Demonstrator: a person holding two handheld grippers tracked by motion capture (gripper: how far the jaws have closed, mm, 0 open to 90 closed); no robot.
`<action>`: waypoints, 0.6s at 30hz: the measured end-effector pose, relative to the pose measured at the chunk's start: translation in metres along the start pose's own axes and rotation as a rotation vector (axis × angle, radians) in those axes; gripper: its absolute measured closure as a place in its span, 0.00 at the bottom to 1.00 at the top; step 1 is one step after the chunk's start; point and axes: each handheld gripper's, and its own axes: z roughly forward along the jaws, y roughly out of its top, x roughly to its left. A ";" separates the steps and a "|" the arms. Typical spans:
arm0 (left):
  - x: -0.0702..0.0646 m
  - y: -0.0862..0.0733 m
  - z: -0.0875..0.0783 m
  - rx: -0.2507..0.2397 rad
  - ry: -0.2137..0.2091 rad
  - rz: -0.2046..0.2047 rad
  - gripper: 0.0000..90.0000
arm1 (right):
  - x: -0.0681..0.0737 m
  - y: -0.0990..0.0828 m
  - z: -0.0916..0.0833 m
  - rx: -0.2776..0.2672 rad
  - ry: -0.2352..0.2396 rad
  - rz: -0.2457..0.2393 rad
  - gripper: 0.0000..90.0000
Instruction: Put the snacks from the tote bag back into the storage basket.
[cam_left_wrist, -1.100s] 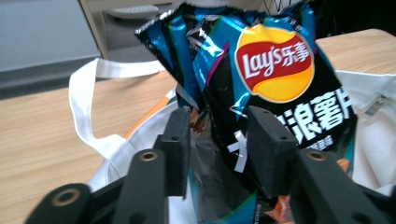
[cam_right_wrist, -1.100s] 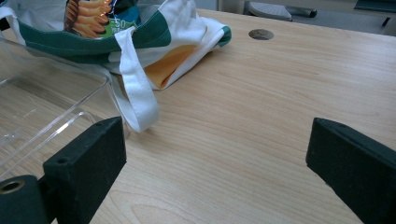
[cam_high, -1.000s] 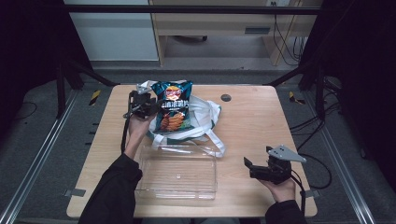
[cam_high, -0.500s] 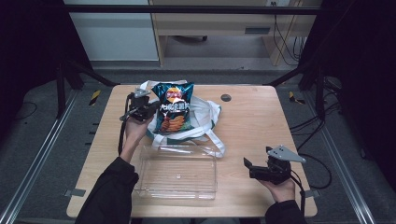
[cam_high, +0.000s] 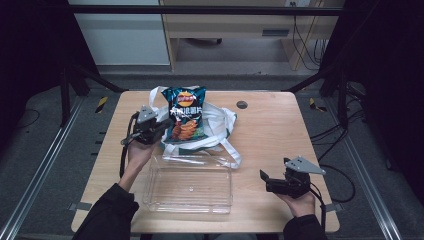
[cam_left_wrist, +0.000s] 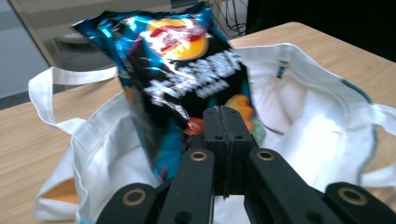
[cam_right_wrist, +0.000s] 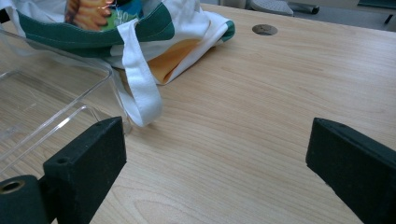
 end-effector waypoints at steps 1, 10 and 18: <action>-0.002 -0.001 -0.002 0.001 0.000 0.010 1.00 | 0.000 0.000 0.000 -0.001 -0.001 -0.002 0.06; 0.009 0.019 -0.002 -0.005 0.063 -0.003 0.92 | 0.000 0.000 0.001 0.003 0.000 0.000 0.06; 0.035 0.031 0.036 0.033 0.127 -0.080 0.67 | -0.002 0.000 0.001 0.002 -0.001 0.004 0.06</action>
